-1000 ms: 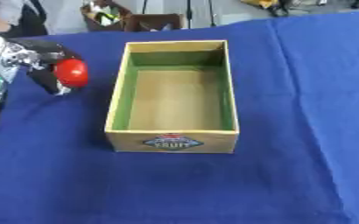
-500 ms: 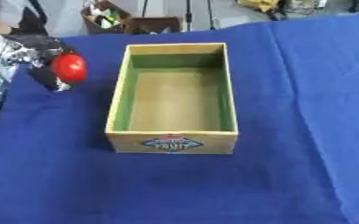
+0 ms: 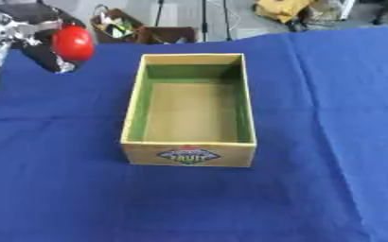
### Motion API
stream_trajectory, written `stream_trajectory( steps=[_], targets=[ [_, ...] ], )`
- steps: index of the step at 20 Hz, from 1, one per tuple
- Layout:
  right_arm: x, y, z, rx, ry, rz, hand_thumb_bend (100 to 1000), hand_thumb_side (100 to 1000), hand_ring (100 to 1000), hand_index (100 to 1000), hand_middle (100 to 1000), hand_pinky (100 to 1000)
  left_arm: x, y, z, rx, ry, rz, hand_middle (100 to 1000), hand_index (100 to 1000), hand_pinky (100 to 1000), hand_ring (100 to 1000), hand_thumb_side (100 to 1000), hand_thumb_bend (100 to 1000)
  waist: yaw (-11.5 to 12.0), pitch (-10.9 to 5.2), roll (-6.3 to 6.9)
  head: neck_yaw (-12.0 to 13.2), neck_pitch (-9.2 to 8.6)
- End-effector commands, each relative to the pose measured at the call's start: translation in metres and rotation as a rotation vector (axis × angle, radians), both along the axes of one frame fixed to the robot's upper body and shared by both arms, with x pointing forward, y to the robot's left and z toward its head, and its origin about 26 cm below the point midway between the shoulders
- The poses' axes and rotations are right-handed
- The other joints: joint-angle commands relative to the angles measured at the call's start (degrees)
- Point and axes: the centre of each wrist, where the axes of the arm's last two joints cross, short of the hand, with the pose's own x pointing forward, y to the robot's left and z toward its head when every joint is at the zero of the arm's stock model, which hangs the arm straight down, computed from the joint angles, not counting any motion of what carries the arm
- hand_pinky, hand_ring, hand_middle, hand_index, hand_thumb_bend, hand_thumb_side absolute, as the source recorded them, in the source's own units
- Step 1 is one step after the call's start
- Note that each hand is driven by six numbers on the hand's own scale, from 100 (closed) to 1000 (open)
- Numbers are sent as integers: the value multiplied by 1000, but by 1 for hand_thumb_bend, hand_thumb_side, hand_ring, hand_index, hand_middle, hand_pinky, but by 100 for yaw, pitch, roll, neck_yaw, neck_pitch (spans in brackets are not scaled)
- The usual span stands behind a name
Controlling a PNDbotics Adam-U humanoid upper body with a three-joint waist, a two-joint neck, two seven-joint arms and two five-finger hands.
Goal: Pick up objects on the table and place them in the box.
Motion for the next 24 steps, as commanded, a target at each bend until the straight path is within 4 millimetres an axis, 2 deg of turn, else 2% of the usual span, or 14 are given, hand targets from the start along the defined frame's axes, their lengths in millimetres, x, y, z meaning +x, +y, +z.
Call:
stream_trajectory(
  steps=[1,6,13,17,24],
  targets=[
    [-3,-2,8,-1,-28,4,100,1000,766,764,629,751,-14,-21,30,4,-100,-99,433,480,100,343,268,100,7,-175,-34,-16,39],
    [-2,1,10,4,-37,21,100,1000,764,763,629,750,-30,-77,36,0,-163,-288,424,476,100,339,268,100,-23,-191,-68,41,24],
    [-1,3,11,7,-40,33,100,1000,764,763,629,750,-41,-143,9,3,-129,-387,434,479,100,341,267,100,-62,-180,-66,88,22],
    [-1,3,11,7,-41,36,100,1000,764,763,629,750,-38,-165,-13,13,-71,-377,441,482,100,344,267,100,-75,-175,-51,77,51],
    [0,4,13,7,-46,39,100,1000,764,763,629,750,-28,-180,-51,83,17,-345,449,486,100,348,267,100,-98,-151,-19,20,65]
  ],
)
